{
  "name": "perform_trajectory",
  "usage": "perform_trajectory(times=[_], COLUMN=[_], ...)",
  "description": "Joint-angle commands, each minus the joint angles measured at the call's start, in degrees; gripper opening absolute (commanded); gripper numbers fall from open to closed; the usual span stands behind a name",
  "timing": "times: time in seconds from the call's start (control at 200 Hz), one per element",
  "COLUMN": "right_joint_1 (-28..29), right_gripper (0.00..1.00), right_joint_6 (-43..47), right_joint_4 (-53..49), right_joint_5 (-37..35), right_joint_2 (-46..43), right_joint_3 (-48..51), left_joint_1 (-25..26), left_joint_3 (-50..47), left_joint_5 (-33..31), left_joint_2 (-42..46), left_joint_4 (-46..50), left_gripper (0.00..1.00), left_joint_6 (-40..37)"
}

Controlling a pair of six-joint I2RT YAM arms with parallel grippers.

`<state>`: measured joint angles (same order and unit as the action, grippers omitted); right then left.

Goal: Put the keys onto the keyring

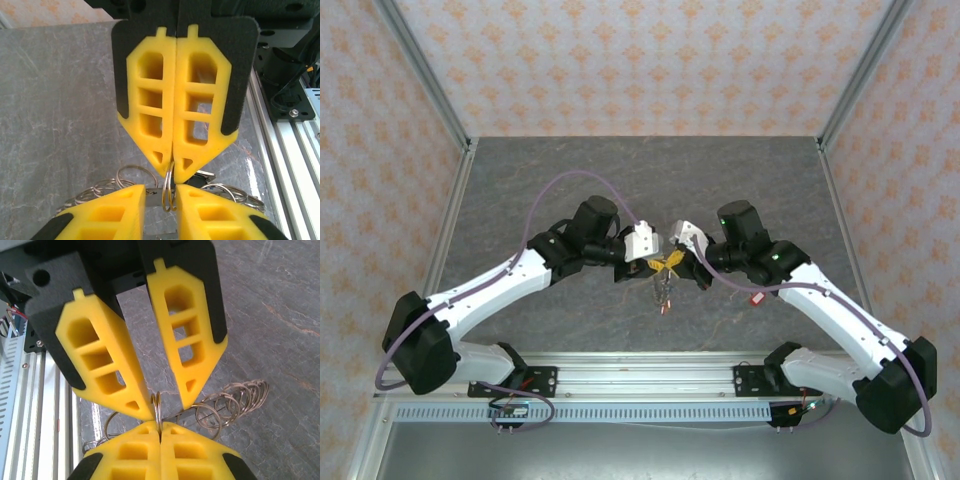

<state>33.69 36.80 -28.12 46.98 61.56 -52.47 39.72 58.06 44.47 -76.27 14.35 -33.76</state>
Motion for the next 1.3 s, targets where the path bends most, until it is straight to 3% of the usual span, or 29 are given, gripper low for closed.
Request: perform_trajectory(times=[0.0,0.105,0.325,0.475,0.876,1.081,1.186,1.296], right_joint_1=[1.39,2.17,1.93,0.03,-3.36,-3.54,-3.43,-3.55], right_gripper=[0.00,0.03,0.14,0.24,0.13,0.13,0.15,0.17], right_joint_6=[1.08,1.35,1.49,0.35,-5.46,-10.25,-12.89,-10.44], right_joint_4=[-0.59,-1.59,-0.62,3.45,13.06,18.94,21.29,17.36], right_joint_5=[-1.30,-1.91,-4.09,-0.46,0.83,2.16,0.52,-5.33], right_joint_2=[-0.06,0.34,-2.02,-4.13,-4.69,-5.89,-7.53,-10.31], right_joint_3=[-3.85,-4.64,-2.18,1.93,9.62,12.66,13.71,13.27], left_joint_1=[0.44,0.44,0.35,0.09,-0.19,-0.17,-0.25,-0.19], left_joint_3=[2.50,2.32,-0.31,-3.09,-4.84,-5.97,-6.23,-6.35], left_joint_5=[-0.96,-0.81,-0.24,3.68,5.82,6.50,6.05,5.38], left_joint_2=[-0.75,-0.54,1.37,2.67,3.88,3.92,3.66,3.74], left_joint_4=[3.38,2.75,-2.02,-7.91,-11.89,-15.70,-16.04,-15.75], left_gripper=[0.18,0.00,0.00,0.00,0.00,0.00,0.00,0.00], left_joint_6=[-2.01,-1.87,0.52,3.32,5.10,7.64,8.09,7.92])
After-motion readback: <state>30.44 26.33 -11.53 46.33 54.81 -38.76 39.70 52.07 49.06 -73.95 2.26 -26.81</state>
